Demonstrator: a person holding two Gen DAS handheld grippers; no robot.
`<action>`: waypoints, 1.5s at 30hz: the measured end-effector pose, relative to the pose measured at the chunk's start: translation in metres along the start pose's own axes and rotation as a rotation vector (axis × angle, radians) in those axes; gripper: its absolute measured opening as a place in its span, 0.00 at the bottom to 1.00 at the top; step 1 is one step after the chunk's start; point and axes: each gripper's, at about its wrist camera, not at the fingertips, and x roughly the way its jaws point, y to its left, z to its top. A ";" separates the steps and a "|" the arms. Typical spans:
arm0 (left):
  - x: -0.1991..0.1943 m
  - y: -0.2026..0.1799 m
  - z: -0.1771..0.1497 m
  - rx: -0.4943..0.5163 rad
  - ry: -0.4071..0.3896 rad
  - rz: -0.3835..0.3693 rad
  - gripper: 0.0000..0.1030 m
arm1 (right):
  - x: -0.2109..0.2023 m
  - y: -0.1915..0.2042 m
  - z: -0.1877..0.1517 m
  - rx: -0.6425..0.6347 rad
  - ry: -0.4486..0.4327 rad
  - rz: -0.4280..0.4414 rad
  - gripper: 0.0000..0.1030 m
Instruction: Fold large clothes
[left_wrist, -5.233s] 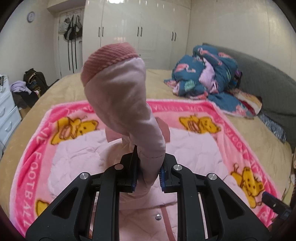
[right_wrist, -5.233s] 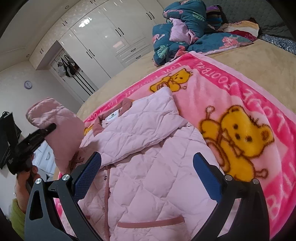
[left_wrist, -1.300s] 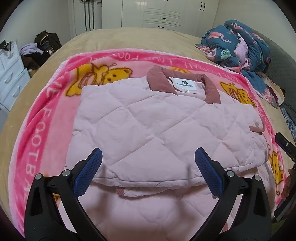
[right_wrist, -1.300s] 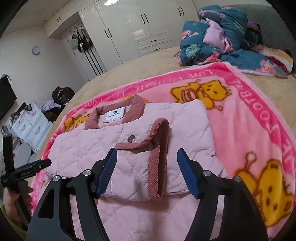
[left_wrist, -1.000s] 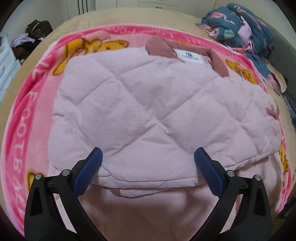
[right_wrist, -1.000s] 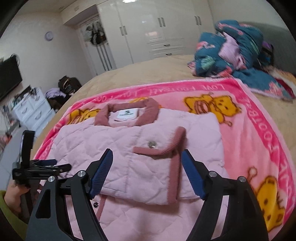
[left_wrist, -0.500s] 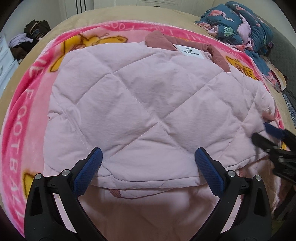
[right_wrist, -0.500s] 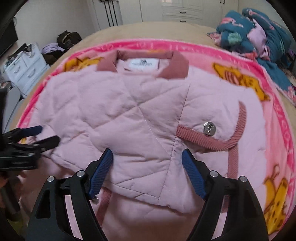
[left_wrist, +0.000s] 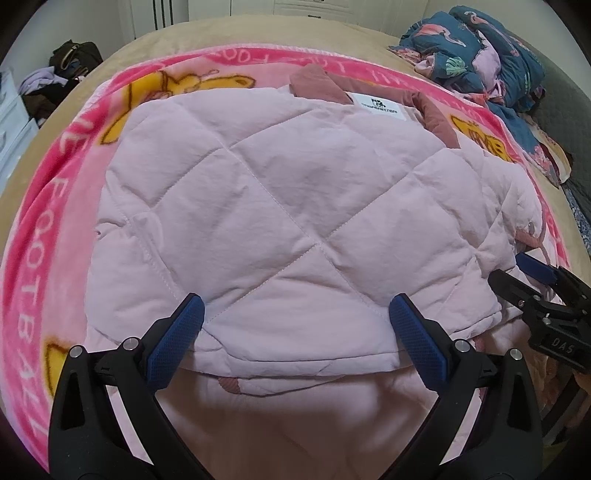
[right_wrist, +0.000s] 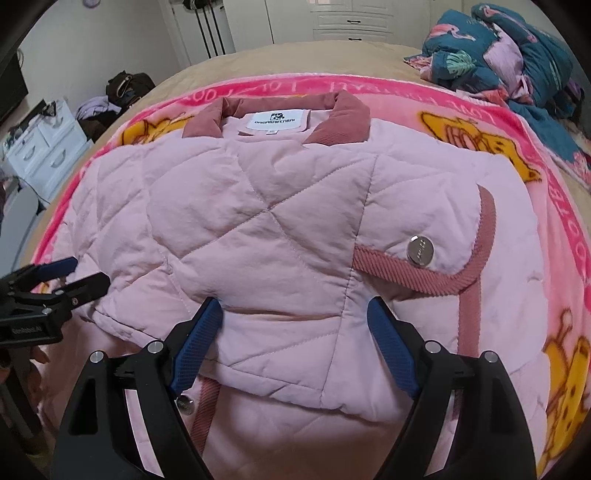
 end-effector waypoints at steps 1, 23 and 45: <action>-0.002 0.000 -0.001 0.001 -0.002 0.000 0.92 | -0.003 -0.002 -0.001 0.012 -0.003 0.015 0.80; -0.061 -0.002 -0.020 -0.035 -0.077 0.020 0.92 | -0.072 -0.015 -0.018 0.086 -0.130 0.128 0.96; -0.135 -0.033 -0.035 0.015 -0.198 0.012 0.92 | -0.143 -0.021 -0.038 0.113 -0.233 0.180 0.96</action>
